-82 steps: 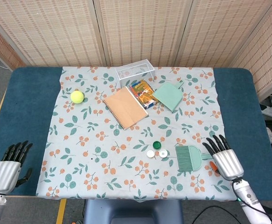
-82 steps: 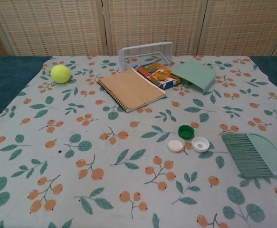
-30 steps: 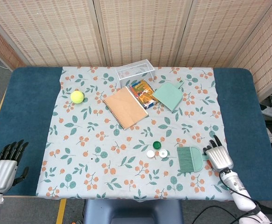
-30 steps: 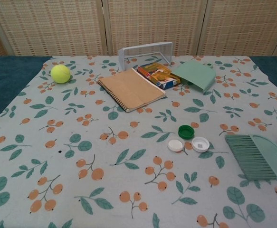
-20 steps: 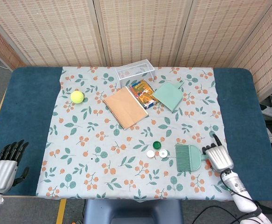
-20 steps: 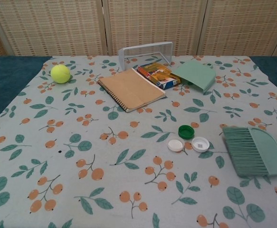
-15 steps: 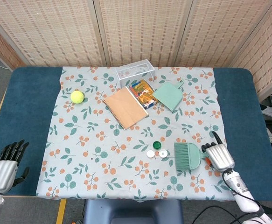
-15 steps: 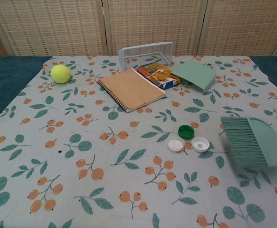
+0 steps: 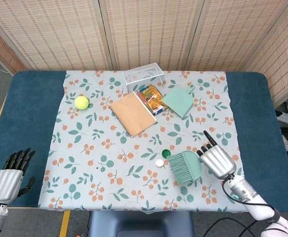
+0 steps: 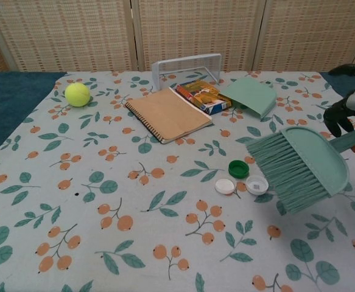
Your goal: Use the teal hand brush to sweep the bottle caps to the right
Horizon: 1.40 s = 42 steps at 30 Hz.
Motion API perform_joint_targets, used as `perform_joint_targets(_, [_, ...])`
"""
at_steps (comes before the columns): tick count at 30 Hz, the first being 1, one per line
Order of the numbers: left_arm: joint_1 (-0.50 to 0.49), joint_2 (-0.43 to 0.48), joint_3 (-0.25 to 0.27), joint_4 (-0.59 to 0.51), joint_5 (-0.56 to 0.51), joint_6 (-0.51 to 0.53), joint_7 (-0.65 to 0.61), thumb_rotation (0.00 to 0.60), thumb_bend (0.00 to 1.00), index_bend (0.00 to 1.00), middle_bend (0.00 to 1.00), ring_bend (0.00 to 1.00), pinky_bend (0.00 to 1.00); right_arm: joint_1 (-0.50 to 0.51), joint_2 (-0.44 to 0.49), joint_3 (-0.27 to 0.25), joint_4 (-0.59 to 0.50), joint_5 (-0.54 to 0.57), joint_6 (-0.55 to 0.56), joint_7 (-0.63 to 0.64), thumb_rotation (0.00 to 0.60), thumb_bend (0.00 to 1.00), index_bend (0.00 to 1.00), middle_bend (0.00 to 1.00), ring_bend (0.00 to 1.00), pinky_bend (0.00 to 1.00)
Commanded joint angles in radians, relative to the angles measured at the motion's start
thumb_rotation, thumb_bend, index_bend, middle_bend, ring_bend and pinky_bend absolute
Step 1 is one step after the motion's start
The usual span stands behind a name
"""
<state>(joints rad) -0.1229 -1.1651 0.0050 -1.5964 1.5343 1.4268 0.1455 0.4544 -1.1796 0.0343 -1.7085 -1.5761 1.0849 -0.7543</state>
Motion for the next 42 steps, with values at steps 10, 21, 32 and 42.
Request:
perform_joint_targets(10, [0.011, 0.023, 0.006, -0.007, 0.018, 0.024, -0.039, 0.600, 0.41, 0.00, 0.00, 0.00, 0.10, 0.264, -0.218, 0.083, -0.219, 0.424, -0.148, -0.824, 0.600, 0.52, 0.90, 0.84, 0.53, 0.00])
perform_joint_targets(21, [0.015, 0.029, 0.006, -0.003, 0.017, 0.029, -0.052, 0.600, 0.41, 0.00, 0.00, 0.00, 0.10, 0.408, -0.377, 0.044, -0.185, 0.722, 0.016, -1.105, 0.600, 0.52, 0.90, 0.84, 0.53, 0.00])
perform_joint_targets(32, [0.010, 0.019, -0.003, 0.004, -0.005, 0.013, -0.037, 0.600, 0.41, 0.00, 0.00, 0.00, 0.10, 0.479, -0.422, -0.009, -0.104, 0.888, 0.184, -1.218, 0.600, 0.52, 0.90, 0.84, 0.53, 0.00])
perform_joint_targets(42, [0.009, 0.011, -0.002, 0.008, -0.009, 0.008, -0.020, 0.600, 0.41, 0.00, 0.00, 0.00, 0.10, 0.502, -0.402, -0.087, -0.040, 0.969, 0.233, -1.229, 0.600, 0.52, 0.90, 0.84, 0.53, 0.00])
